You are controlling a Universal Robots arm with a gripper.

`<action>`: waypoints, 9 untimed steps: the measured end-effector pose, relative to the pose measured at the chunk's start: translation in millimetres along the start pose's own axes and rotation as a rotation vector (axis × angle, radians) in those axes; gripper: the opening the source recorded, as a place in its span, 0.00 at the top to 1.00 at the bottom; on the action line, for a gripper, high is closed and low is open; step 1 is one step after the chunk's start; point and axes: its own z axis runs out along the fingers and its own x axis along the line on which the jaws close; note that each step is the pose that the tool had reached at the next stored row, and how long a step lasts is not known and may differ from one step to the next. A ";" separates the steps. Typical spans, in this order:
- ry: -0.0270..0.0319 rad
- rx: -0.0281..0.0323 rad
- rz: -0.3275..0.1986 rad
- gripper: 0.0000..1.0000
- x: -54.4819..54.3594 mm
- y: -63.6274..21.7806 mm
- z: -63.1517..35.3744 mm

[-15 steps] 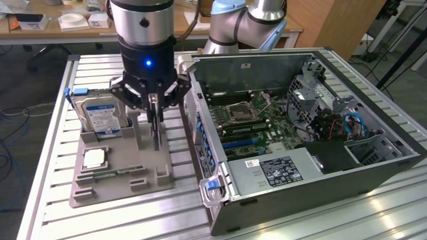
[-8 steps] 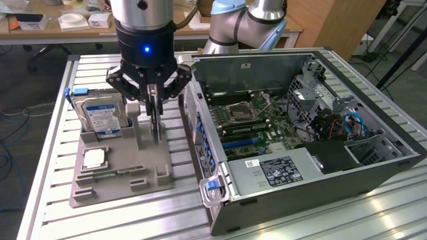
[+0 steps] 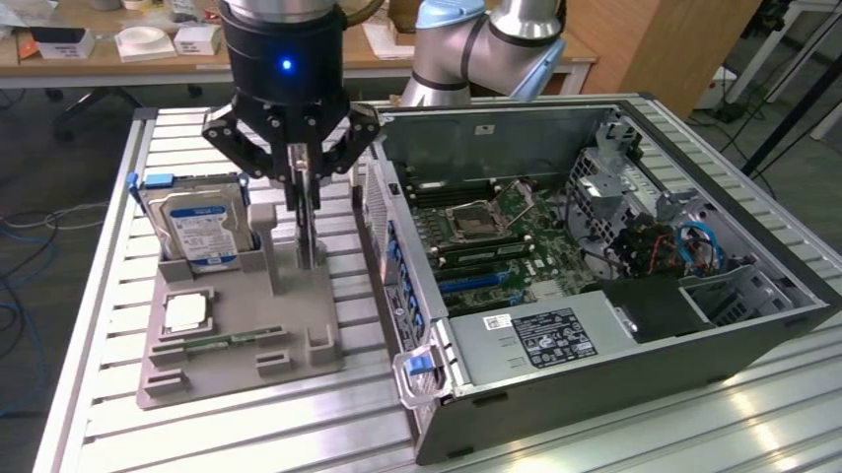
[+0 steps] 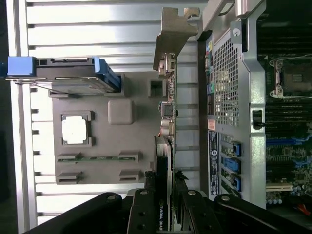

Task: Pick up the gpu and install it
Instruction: 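Pick up the gpu and move the gpu toward the slot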

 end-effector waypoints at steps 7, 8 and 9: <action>0.0001 0.0000 0.000 0.74 0.0 0.9 -21.1; 0.0001 0.0001 0.000 0.74 0.0 1.0 -23.9; 0.0001 0.0000 0.000 0.74 0.0 1.2 -26.7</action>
